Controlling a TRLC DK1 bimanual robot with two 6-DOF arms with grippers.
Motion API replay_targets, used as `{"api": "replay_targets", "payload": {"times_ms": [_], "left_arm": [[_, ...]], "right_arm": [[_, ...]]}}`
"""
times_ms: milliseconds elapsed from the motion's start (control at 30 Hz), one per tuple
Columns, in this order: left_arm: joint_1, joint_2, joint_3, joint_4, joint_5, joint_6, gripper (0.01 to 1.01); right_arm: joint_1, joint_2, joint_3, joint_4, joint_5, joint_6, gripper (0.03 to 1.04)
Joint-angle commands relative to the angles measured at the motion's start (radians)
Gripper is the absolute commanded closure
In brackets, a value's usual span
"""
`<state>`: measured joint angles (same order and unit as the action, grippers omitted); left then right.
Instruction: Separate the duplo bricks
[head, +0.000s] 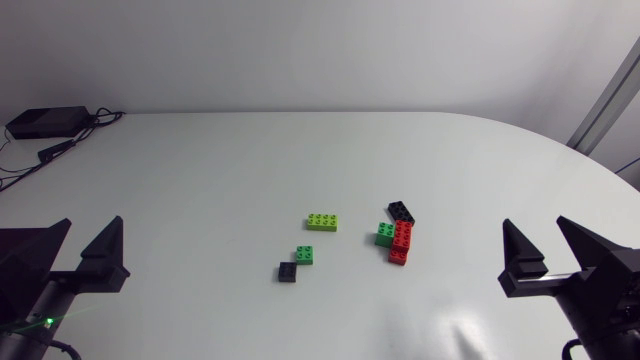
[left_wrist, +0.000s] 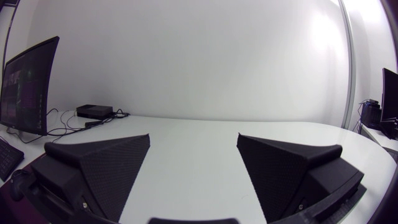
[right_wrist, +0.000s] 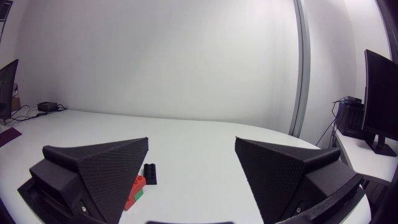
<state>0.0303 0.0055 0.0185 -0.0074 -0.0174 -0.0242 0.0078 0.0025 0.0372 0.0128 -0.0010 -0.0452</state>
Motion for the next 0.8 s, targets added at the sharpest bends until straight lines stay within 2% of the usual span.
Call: {"api": "replay_targets", "payload": {"times_ms": [0,467,767], "left_arm": [[-0.009,-0.016,-0.017,-0.003,0.005,-0.019,0.051],[-0.023,-0.016,-0.017,-0.003,0.005,-0.017,0.051],[-0.012,-0.018,-0.006,-0.002,-0.016,0.030,0.054]], "right_arm": [[0.009,-0.007,-0.039,-0.019,-0.008,-0.001,0.06],[0.009,-0.009,-0.039,-0.017,-0.008,-0.001,0.06],[0.035,-0.010,-0.031,-0.008,-0.008,-0.004,0.06]]}}
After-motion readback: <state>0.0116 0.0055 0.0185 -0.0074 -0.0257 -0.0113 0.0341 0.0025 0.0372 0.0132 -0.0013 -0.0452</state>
